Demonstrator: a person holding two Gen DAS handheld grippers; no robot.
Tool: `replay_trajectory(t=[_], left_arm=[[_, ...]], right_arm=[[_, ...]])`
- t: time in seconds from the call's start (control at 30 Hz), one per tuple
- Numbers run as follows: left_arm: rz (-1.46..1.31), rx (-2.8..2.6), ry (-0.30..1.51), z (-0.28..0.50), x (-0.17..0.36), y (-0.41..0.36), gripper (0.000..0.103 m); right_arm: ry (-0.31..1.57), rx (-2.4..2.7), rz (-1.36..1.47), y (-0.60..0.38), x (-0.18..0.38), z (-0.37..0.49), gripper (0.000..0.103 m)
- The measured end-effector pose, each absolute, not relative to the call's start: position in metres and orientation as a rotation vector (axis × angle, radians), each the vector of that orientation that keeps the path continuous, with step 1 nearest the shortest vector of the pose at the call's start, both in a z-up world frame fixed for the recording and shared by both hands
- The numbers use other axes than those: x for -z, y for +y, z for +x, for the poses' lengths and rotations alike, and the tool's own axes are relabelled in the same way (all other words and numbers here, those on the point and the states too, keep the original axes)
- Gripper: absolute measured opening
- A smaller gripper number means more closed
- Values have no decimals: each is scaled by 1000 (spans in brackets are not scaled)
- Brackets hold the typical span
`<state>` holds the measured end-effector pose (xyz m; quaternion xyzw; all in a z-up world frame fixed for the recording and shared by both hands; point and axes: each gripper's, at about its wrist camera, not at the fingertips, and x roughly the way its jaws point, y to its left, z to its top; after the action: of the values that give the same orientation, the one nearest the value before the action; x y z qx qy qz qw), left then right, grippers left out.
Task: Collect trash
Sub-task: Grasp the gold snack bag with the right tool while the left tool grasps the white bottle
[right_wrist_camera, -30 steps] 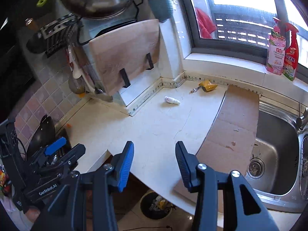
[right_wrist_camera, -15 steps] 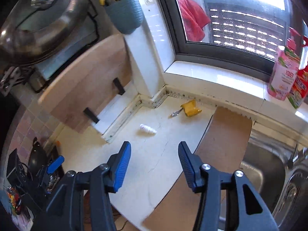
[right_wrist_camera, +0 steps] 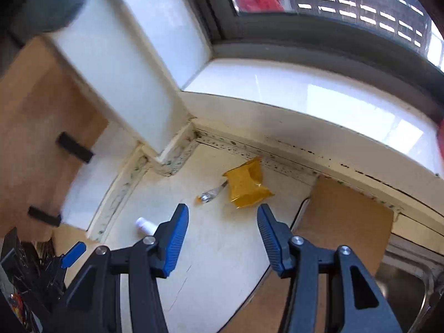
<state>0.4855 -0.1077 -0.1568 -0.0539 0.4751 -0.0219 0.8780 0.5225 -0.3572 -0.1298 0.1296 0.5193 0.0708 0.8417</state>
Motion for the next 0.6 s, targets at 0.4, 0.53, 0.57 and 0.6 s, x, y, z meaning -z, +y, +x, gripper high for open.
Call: replay_trajectory(t=[0.4, 0.53, 0.57, 0.6], left_arm=[[-368, -3, 1050, 525, 200, -78, 94], [-372, -7, 1068, 528, 211, -81, 94], [-372, -9, 1075, 531, 215, -82, 94], [-374, -13, 1081, 532, 218, -82, 94]], right_arm=[[1180, -140, 291, -351, 218, 582, 52], [1222, -151, 217, -339, 233, 578, 52], [1225, -144, 199, -337, 236, 577, 52], [1215, -143, 185, -335, 237, 574, 51]])
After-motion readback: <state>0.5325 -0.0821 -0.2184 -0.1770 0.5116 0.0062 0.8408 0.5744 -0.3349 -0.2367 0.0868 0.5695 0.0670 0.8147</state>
